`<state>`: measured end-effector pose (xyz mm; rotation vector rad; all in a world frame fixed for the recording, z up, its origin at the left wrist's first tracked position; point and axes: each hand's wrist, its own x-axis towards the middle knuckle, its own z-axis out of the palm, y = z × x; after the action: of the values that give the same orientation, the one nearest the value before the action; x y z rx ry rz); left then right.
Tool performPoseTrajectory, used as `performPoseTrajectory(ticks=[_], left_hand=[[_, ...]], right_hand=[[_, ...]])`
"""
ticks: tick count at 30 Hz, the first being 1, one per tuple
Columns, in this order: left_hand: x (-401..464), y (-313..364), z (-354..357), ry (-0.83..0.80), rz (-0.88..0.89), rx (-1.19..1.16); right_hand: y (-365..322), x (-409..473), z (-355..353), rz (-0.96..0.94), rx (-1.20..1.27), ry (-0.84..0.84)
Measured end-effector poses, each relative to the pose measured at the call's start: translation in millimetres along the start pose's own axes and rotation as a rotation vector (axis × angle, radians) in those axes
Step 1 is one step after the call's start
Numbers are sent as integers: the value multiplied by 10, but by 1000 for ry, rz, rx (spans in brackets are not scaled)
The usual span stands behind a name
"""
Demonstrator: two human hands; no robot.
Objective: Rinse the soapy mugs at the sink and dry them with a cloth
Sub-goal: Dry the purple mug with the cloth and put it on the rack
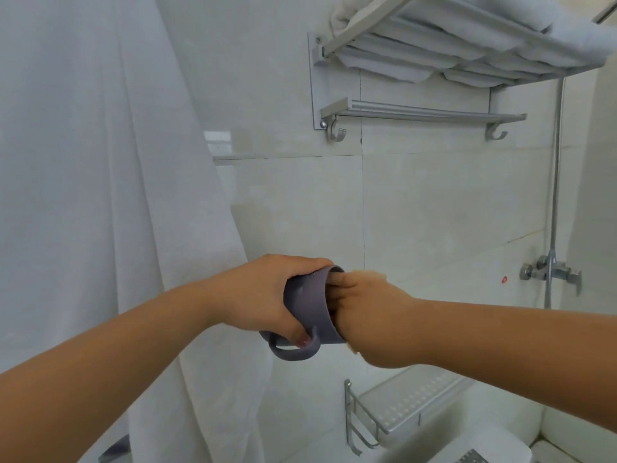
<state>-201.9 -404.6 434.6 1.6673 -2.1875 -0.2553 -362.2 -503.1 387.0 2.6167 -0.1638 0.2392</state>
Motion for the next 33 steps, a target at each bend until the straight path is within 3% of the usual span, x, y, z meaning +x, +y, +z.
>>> performPoseTrajectory(ticks=[4, 8, 14, 18, 21, 33], left_hand=[[0, -29, 26, 39, -10, -54], [12, -58, 118, 126, -14, -82], [83, -145, 294, 378, 26, 146], [118, -186, 489, 517, 35, 160], [120, -240, 589, 561, 8, 22], [360, -500, 1028, 574, -184, -800]], right_hand=[[-49, 41, -171, 220, 394, -247], [14, 75, -318, 378, 873, -346], [-16, 157, -331, 624, 1818, 53], [6, 234, -263, 727, 2113, 214], [13, 219, -262, 819, 2188, 297], [431, -116, -373, 1285, 1768, 810]])
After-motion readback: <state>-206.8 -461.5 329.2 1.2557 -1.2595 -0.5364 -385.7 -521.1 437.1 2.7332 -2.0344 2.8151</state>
